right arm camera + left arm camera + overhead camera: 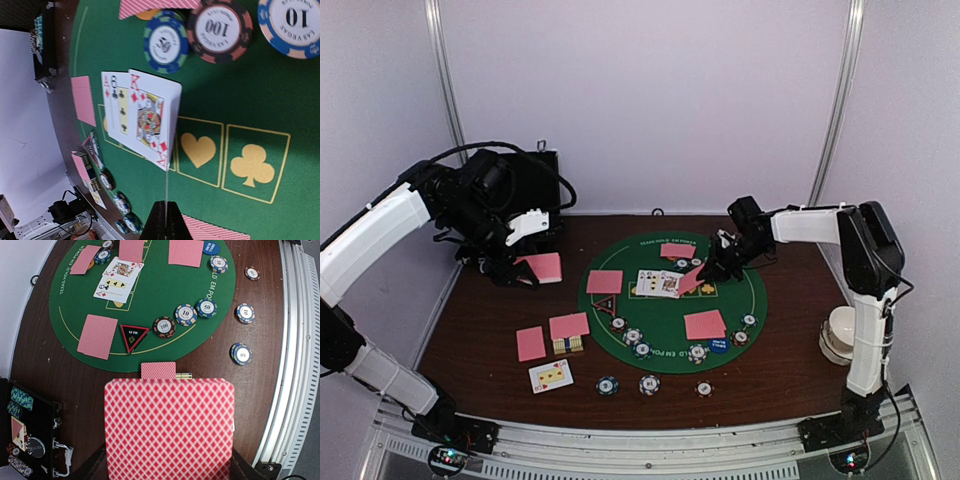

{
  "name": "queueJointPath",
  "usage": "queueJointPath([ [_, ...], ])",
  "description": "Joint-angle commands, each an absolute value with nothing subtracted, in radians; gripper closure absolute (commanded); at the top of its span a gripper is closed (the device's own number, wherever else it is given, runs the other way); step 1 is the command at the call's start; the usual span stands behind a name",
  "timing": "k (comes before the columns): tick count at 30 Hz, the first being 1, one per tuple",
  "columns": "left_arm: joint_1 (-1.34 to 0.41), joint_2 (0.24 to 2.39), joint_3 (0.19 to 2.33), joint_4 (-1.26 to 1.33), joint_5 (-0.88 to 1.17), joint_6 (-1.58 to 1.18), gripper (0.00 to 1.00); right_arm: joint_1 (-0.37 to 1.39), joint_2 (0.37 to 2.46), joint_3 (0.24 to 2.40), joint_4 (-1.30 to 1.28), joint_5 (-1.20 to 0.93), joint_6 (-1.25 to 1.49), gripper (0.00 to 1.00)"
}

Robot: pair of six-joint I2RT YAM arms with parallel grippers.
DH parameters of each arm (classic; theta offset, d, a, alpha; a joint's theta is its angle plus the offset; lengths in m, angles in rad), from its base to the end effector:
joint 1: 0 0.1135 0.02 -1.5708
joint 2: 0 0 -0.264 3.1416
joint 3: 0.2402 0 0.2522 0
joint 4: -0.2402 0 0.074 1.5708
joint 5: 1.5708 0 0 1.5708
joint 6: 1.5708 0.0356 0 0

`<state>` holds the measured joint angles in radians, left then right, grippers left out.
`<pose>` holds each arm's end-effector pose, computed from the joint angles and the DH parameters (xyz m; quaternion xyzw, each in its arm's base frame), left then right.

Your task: Distribute texas hold em gaming equipment

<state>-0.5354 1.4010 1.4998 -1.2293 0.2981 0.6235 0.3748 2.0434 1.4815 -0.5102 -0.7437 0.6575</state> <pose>0.2177 -0.1413 0.3598 0.5556 0.7898 -0.1353 0.2221 0.3889 0.1789 0.1808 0.0384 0.9065 0.4197 0.0262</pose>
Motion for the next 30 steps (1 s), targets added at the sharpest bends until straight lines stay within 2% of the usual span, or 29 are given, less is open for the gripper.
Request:
queueJointPath([
  [1, -0.529, 1.39, 1.52, -1.213, 0.308, 0.634, 1.0, 0.363, 2.071, 1.515, -0.537, -0.697, 0.603, 1.0],
  [8, -0.529, 1.389, 1.521, -1.214, 0.303, 0.634, 1.0, 0.349, 2.096, 1.522, -0.474, -0.718, 0.638, 1.0],
  [17, -0.529, 1.383, 1.52, -1.216, 0.307, 0.635, 1.0, 0.345, 2.131, 1.556, -0.548, -0.666, 0.612, 0.99],
  [21, -0.529, 1.384, 1.52, -1.216, 0.308, 0.635, 1.0, 0.345, 2.112, 1.56, -0.603, -0.607, 0.582, 0.77],
  [24, -0.529, 1.383, 1.519, -1.216, 0.315, 0.634, 1.0, 0.346, 2.065, 1.549, -0.617, -0.538, 0.572, 0.65],
  [30, -0.529, 1.387, 1.522, -1.216, 0.32, 0.63, 1.0, 0.362, 1.944, 1.517, -0.619, -0.452, 0.573, 0.47],
])
